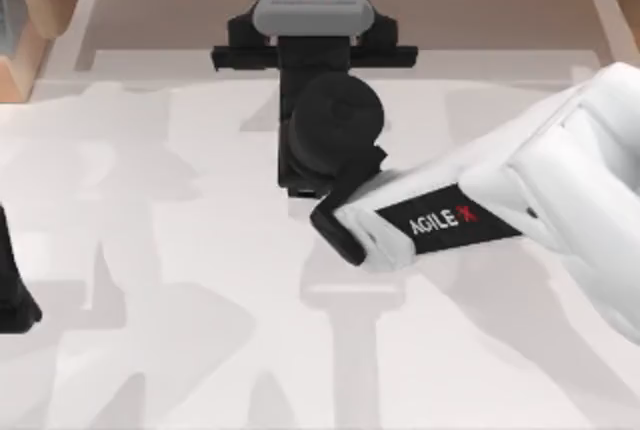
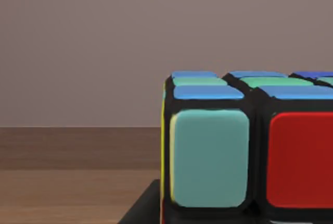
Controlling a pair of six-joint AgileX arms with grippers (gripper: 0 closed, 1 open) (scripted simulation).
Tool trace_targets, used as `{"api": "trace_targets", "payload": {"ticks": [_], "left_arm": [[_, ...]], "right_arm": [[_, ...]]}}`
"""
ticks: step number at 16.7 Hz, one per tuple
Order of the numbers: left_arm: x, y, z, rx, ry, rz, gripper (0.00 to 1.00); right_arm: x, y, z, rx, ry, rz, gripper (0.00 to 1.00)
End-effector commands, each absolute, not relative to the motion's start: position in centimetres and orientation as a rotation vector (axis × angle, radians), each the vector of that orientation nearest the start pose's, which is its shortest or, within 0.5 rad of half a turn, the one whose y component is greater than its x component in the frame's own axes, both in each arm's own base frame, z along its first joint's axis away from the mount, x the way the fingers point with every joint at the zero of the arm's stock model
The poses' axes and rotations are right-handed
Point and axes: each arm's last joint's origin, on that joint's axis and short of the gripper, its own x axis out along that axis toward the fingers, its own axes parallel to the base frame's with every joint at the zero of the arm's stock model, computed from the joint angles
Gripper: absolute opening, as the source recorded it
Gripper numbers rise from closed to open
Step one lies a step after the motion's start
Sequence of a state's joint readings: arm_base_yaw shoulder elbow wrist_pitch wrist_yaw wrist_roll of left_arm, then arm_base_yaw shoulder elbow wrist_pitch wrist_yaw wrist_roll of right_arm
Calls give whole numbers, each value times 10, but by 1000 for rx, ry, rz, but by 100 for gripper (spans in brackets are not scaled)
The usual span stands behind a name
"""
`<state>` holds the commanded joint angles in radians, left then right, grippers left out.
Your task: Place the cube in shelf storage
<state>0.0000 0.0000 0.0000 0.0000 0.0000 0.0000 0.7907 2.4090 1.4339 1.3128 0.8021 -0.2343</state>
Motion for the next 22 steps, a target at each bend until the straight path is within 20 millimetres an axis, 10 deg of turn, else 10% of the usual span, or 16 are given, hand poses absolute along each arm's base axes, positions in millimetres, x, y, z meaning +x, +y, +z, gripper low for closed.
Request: {"api": "trace_targets", "payload": {"ticks": [11,20,22], "left_arm": [[106,-1,160,0,0,0,100],[106,-1,160,0,0,0,100],[106,-1,160,0,0,0,100]], "right_arm": [[448,313,172,108,-317,-118,0],[455,341,151,-3,-242,-6,0],[455,341,151,-3,-242,-6,15]]}}
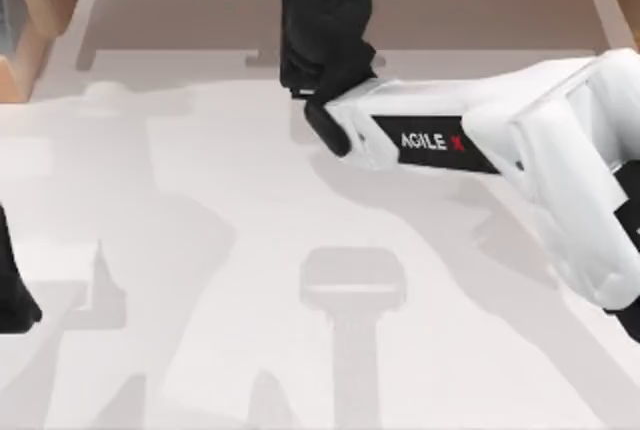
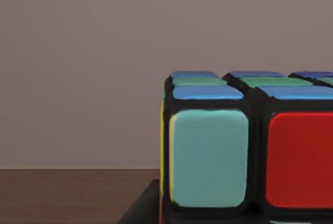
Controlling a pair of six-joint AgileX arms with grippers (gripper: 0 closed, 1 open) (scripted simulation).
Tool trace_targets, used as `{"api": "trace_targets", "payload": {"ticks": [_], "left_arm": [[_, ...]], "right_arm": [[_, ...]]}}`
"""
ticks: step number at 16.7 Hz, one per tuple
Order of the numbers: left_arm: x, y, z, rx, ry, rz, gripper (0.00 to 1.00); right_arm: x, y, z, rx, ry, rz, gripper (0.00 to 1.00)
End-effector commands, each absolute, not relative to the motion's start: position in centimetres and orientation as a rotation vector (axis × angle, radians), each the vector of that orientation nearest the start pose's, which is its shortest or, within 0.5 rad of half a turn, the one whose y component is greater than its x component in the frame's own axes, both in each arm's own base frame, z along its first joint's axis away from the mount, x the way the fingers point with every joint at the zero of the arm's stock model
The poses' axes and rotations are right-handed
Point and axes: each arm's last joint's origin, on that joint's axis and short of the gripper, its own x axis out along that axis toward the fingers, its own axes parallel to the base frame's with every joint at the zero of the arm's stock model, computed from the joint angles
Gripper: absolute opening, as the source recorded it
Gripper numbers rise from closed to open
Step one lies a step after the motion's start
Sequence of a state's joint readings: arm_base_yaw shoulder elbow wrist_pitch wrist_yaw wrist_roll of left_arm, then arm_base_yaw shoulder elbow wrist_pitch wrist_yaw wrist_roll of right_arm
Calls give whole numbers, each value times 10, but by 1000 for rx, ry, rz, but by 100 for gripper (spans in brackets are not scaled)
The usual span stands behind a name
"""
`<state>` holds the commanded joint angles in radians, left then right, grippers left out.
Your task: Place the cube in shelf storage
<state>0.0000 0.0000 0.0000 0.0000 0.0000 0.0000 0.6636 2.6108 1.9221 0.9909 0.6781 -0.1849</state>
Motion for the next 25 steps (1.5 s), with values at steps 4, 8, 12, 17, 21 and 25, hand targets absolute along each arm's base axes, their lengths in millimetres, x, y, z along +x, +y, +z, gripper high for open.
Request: {"api": "trace_targets", "payload": {"ticks": [4,8,12,17,21,25], "left_arm": [[106,-1,160,0,0,0,100],[106,-1,160,0,0,0,100],[106,-1,160,0,0,0,100],[106,-1,160,0,0,0,100],[106,-1,160,0,0,0,100],[106,-1,160,0,0,0,100]], "right_arm": [[455,341,151,-3,-242,-6,45],[455,341,151,-3,-242,-6,75],[455,341,151,-3,-242,-6,100],[455,341,151,-3,-242,-6,100],[456,340,151,-3,-242,-9,100],[439,346,146,-119,-247,89,100]]}}
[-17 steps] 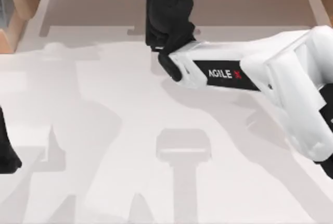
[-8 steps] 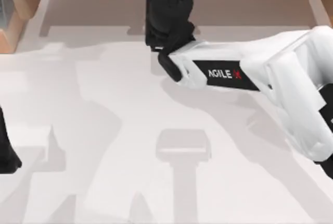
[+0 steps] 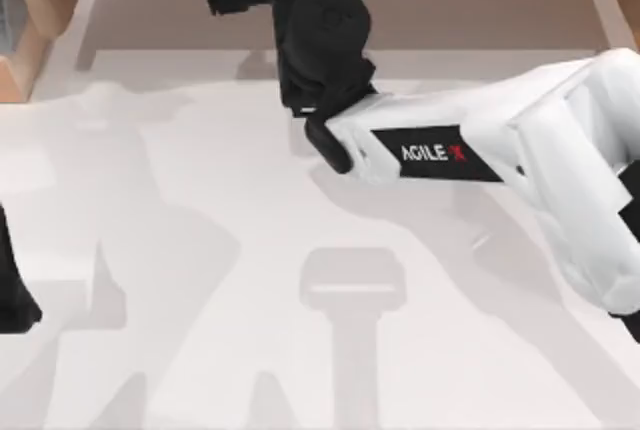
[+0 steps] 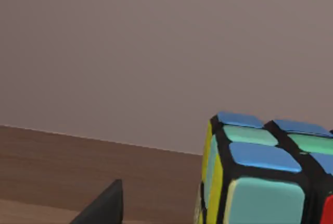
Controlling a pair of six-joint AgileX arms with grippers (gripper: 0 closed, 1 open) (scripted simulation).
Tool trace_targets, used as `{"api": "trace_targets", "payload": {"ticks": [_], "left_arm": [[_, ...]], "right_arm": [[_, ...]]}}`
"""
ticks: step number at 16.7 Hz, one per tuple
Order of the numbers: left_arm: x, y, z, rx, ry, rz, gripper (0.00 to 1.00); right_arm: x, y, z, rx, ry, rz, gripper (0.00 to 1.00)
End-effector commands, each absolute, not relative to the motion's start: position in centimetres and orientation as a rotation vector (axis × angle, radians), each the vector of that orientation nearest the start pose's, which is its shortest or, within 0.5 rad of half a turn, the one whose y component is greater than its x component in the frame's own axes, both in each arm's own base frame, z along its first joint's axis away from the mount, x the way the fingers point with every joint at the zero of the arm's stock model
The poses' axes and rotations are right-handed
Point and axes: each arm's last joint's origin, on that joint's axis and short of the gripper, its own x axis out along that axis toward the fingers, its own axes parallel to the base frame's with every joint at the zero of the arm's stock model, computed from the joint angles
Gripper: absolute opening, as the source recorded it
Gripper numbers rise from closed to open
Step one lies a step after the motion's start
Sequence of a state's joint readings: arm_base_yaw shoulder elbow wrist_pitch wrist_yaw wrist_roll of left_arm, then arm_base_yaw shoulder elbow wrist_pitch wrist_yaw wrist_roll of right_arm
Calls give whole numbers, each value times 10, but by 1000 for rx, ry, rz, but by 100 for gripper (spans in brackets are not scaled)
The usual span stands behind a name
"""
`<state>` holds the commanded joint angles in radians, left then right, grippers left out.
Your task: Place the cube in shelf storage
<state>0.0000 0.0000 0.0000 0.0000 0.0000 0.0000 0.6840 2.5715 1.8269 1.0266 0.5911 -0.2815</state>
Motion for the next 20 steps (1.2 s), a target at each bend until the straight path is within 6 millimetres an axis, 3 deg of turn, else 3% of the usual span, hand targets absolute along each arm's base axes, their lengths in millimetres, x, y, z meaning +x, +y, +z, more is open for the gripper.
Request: {"api": "trace_targets", "payload": {"ticks": [4,8,10,14,20], "left_arm": [[106,-1,160,0,0,0,100],[106,-1,160,0,0,0,100],[106,-1,160,0,0,0,100],[106,-1,160,0,0,0,100],[106,-1,160,0,0,0,100]], "right_arm": [[408,331,132,-421,-270,279,100],[371,276,105,-794,-313,484,100],[356,236,95,-959,-351,560,100],[324,138,83,-1221,-399,632,100],[275,-5,84,-1446,-339,493,100]]}}
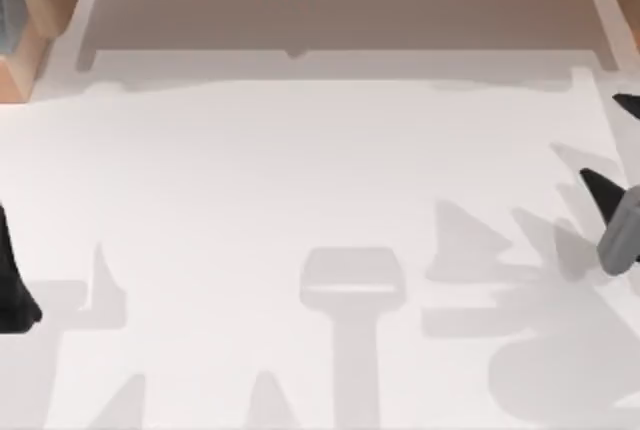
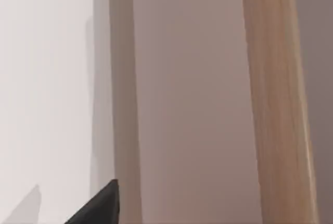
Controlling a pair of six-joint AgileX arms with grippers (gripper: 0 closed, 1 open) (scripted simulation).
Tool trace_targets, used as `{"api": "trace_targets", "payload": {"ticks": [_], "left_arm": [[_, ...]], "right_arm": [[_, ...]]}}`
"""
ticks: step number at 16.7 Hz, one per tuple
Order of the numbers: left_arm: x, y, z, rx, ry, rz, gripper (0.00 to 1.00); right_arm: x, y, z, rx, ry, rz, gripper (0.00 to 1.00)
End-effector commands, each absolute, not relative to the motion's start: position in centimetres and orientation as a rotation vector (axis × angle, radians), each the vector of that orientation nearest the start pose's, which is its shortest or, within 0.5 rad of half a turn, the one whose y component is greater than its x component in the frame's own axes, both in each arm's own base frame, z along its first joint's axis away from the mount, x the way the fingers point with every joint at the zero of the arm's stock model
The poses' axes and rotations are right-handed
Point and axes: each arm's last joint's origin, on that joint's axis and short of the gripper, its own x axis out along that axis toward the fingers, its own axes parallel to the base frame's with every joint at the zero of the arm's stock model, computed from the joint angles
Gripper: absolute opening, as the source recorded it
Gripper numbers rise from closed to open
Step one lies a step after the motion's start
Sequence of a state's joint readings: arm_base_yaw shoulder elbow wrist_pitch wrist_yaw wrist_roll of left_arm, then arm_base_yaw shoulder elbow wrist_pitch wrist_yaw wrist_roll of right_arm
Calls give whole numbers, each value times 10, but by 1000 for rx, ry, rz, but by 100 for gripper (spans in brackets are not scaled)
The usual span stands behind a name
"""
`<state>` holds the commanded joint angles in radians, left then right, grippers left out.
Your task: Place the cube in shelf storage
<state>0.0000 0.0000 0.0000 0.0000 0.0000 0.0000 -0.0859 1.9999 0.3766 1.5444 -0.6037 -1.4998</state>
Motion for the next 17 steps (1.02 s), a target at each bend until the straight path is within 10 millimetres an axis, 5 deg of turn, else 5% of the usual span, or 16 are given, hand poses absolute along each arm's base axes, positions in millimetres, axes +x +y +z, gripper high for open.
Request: {"api": "trace_targets", "payload": {"ticks": [5,9,12,17], "left_arm": [[106,-1,160,0,0,0,100],[106,-1,160,0,0,0,100],[106,-1,160,0,0,0,100],[106,-1,160,0,0,0,100]], "right_arm": [[240,-102,87,-1538,-164,236,100],[227,-161,88,-1564,-26,52,100],[225,-179,89,-1571,8,-8,100],[225,-178,90,-1572,4,-6,100]]}}
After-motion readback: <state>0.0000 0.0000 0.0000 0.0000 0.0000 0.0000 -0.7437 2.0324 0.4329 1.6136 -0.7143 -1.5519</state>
